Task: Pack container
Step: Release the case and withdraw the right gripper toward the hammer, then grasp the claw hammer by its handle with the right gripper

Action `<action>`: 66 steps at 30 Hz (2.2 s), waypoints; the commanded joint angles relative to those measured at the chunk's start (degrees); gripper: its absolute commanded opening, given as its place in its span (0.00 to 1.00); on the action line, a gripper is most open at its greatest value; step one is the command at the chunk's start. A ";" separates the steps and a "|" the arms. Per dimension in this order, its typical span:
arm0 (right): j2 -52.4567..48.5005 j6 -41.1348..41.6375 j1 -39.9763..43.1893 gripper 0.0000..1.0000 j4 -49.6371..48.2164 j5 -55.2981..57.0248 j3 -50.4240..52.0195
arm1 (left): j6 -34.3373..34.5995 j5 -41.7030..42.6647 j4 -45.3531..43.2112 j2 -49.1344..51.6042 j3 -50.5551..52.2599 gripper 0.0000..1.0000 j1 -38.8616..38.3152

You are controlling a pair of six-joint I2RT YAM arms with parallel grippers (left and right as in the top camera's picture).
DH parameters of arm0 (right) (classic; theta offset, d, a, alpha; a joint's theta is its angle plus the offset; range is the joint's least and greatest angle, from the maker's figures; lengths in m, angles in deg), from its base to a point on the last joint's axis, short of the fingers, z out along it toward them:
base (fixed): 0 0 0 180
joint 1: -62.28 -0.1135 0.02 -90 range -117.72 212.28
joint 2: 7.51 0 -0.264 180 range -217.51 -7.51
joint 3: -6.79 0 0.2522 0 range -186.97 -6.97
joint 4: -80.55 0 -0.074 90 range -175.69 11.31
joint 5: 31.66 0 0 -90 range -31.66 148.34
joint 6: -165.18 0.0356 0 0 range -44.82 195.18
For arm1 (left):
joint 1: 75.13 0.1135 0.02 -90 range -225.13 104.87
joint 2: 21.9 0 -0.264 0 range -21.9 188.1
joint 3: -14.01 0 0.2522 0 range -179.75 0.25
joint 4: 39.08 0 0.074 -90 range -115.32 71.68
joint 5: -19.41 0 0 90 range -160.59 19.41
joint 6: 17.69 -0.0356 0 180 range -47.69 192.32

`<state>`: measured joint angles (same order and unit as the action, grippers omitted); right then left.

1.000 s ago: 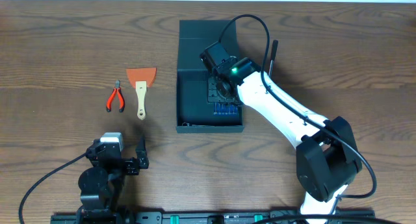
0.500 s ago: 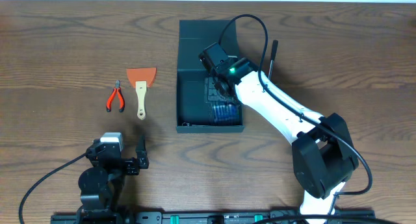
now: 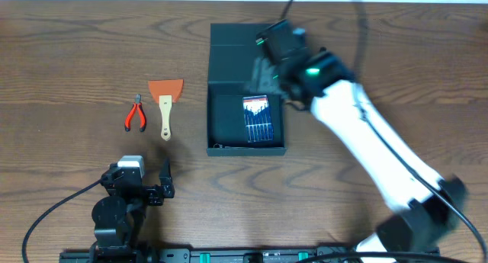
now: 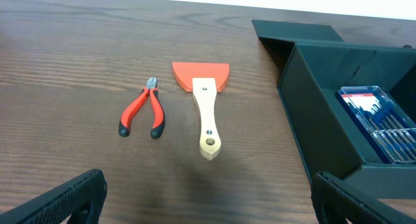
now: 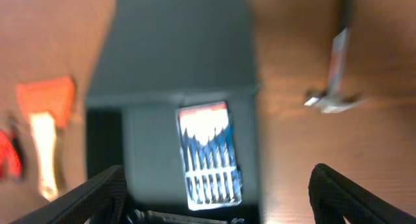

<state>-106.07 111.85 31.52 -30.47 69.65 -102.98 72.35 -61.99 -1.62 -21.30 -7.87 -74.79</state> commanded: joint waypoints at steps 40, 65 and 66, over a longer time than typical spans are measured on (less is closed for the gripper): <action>-24.85 -6.62 18.99 0.82 1.16 -3.30 -0.94 | 0.07 -0.31 0.02 -0.26 1.16 0.98 0.35; -25.33 -16.65 22.27 0.93 -2.14 -12.74 1.16 | 0.07 -0.31 0.02 -0.26 1.16 0.98 0.35; -25.33 -17.09 22.27 0.93 -2.12 -13.07 1.44 | 0.07 -0.31 0.02 -0.26 1.16 0.99 0.35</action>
<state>-130.59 95.72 53.31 -32.63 57.41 -102.85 72.35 -61.99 -1.62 -21.30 -7.87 -74.79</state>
